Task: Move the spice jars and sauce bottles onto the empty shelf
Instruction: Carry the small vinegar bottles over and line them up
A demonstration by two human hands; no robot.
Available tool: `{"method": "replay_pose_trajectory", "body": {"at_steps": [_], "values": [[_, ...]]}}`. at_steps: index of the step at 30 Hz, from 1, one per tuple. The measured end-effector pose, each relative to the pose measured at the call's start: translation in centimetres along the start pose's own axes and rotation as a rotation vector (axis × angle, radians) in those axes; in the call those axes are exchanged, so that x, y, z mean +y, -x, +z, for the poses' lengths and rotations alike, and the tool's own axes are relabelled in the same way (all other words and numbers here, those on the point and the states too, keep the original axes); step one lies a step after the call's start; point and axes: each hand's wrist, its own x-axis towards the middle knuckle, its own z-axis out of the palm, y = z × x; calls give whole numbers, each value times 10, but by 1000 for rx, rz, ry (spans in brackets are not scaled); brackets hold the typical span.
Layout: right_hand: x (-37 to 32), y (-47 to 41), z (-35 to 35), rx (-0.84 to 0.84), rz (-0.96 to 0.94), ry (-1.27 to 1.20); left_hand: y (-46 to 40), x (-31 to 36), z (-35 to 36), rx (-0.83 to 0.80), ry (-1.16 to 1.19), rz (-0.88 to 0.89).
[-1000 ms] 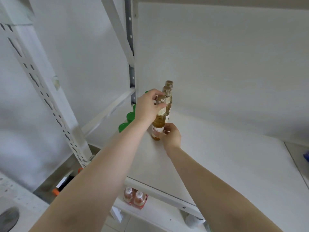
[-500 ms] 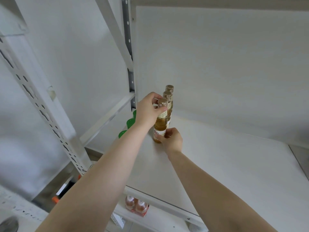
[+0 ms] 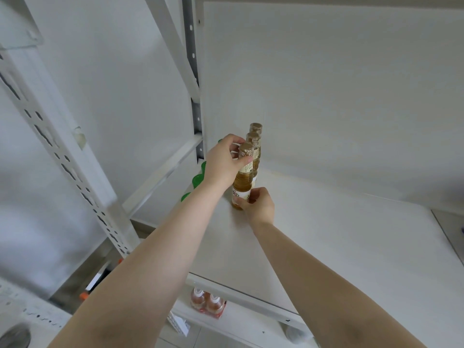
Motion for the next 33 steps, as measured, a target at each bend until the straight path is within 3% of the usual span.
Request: {"method": "replay_pose_trajectory", "body": {"at_steps": [7,16,24,29,33], "values": [[-1,25,-17,-7,27,-30,17,6,-10,-9,-72,17],[-5,107,-78,-61,-150,57,125,64,-49,153,-176,74],[-21,240,-113,-304,-442,207,294,116,-92,245,-326,-47],[-27,333,-105,-541,-607,404,410,107,-150,324,-471,-259],[-26,412,-84,-788,-708,425,517,98,-199,381,-536,-418]]}}
